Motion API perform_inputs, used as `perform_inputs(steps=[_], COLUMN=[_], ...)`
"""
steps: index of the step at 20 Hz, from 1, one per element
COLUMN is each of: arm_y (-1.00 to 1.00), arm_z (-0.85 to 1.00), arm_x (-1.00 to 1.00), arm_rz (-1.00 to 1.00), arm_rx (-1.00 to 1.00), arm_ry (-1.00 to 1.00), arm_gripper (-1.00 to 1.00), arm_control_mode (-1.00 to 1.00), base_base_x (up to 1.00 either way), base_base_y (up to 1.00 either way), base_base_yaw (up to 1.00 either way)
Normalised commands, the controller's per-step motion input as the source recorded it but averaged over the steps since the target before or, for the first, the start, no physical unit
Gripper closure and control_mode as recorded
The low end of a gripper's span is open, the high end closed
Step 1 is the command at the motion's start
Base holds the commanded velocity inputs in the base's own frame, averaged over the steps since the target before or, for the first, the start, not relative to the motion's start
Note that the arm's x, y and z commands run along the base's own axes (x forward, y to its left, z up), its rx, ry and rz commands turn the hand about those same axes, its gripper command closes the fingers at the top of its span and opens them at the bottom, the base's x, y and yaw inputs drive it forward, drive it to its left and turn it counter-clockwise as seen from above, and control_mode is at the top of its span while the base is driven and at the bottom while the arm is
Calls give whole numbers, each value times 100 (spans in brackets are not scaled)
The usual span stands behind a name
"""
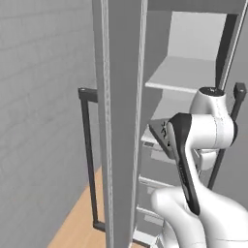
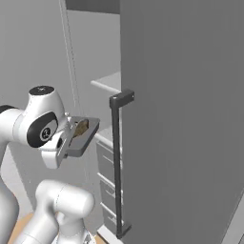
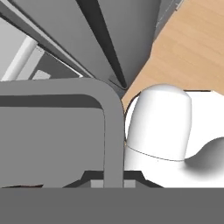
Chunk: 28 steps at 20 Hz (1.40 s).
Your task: Take the meat container that has the fish and place it on the second highest rack of the freezer. Then take the vegetable container that has the onion and lime and place it on the highest rack of the freezer.
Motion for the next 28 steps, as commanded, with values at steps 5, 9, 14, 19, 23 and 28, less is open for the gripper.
perform_inputs(steps=[5,9,14,19,23,28], arm_y=[0,0,0,0,0,0], arm_z=[0,0,0,0,0,0], arm_x=[0,0,0,0,0,0], arm_rz=[0,0,0,0,0,0], arm_rx=[0,0,0,0,0,0], arm_ry=[0,0,0,0,0,0], arm_gripper=[100,100,100,100,100,100], arm_control_mode=[100,100,100,100,100,100], base_base_x=[13,10,15,23,44,43], base_base_y=[49,62,73,66,44,53], base_base_yaw=[-46,-48,-47,-39,-13,-7])
